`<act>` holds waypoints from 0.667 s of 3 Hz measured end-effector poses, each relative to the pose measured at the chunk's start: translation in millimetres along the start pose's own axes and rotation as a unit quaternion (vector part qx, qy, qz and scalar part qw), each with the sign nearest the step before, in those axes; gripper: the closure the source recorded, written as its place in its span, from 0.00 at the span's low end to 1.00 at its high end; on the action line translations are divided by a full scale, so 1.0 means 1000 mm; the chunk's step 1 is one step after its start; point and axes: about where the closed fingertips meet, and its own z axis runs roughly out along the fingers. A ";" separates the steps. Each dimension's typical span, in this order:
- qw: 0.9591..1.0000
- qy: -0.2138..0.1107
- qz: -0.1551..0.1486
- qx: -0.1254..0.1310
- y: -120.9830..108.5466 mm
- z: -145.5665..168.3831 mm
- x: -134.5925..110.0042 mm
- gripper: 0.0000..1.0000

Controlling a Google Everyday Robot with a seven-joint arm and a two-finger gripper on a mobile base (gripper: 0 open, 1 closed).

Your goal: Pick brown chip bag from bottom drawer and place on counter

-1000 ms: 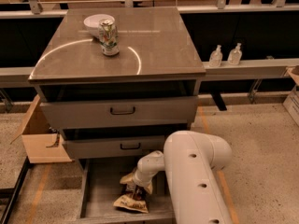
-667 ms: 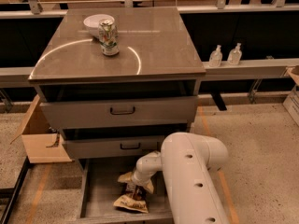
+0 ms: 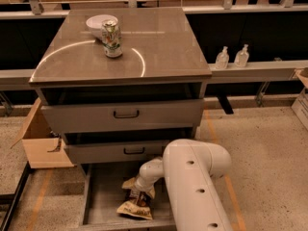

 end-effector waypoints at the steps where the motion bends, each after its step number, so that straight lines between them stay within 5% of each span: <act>1: 1.000 0.001 -0.004 0.001 0.003 0.001 -0.001 0.34; 2: 1.000 -0.004 -0.009 0.004 0.004 0.001 -0.004 0.57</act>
Offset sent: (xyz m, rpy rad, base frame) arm -0.0038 -0.0050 0.0009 0.0203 -0.0033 0.0301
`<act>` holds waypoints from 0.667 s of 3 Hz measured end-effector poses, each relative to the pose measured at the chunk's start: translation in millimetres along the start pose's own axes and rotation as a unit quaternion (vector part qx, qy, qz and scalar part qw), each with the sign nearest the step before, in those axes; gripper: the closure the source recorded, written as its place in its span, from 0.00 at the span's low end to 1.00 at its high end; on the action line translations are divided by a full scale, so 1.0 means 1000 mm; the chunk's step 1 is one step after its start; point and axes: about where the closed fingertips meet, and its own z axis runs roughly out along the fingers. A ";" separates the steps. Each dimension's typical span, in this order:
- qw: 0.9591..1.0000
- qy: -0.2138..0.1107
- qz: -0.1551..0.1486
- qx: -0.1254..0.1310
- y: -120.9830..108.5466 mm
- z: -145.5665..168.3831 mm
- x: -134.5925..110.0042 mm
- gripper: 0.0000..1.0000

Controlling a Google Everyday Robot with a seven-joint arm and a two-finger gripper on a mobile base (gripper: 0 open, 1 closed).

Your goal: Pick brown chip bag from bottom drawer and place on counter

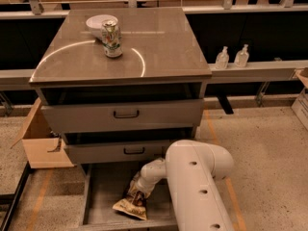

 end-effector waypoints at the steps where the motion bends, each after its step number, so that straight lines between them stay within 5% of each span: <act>1: 1.000 -0.004 0.003 0.018 0.002 -0.007 0.000 0.81; 2: 0.999 -0.008 0.009 0.048 0.004 -0.031 0.000 1.00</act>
Offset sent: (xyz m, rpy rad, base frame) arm 0.0022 -0.0417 0.0685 0.1941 -0.0131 -0.0526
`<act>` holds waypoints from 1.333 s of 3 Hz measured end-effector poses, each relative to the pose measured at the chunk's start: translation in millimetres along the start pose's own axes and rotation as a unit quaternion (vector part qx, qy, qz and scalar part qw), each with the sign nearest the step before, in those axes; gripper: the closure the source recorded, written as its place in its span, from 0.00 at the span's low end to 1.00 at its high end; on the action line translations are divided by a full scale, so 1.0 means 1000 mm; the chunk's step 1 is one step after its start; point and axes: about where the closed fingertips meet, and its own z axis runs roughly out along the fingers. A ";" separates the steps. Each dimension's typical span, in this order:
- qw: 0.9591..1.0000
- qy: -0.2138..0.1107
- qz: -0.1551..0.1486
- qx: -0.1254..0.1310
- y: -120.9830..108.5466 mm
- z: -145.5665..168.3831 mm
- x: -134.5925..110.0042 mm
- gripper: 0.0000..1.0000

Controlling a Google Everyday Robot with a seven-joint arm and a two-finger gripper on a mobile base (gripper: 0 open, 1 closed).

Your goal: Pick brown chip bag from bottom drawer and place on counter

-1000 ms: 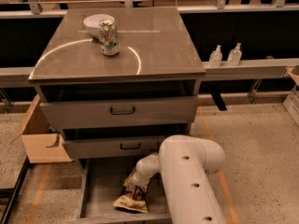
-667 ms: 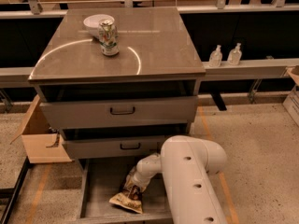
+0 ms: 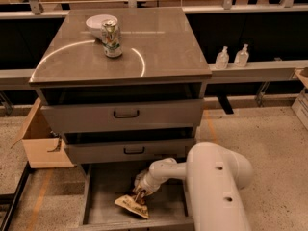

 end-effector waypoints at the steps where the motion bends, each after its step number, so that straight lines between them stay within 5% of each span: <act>1: 0.999 0.009 0.028 0.036 0.006 -0.043 0.001 1.00; 3: 0.993 0.020 0.072 0.096 0.015 -0.150 -0.008 1.00; 4: 0.986 0.022 0.075 0.150 0.011 -0.225 -0.013 1.00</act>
Offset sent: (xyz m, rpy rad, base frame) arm -0.0122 -0.0907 0.1263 0.1694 -0.0070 -0.2048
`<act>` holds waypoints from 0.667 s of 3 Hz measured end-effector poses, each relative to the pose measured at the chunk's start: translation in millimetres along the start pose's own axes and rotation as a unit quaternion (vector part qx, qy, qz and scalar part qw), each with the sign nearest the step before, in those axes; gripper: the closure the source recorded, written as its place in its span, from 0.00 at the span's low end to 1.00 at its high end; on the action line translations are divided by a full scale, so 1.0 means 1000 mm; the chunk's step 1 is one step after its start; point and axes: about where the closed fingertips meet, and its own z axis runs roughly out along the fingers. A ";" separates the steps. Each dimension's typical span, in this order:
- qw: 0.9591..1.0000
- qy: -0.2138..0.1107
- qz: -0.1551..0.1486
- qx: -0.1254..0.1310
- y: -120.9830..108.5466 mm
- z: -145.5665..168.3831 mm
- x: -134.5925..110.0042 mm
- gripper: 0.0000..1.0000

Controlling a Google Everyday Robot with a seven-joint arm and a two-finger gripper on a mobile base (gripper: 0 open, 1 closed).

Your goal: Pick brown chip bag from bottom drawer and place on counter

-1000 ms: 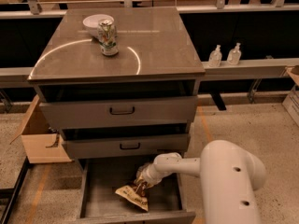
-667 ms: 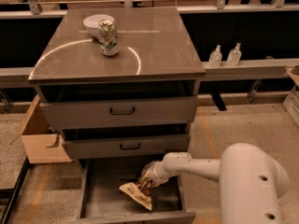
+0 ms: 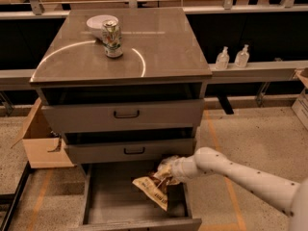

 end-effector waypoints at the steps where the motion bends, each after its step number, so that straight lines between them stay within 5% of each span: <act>1: 0.998 -0.003 -0.024 0.054 -0.027 -0.087 0.000 1.00; 2: 0.997 -0.042 -0.035 0.049 -0.019 -0.101 -0.020 1.00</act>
Offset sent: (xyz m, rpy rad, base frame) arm -0.0032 -0.0379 0.0786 0.0914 -0.0636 0.0222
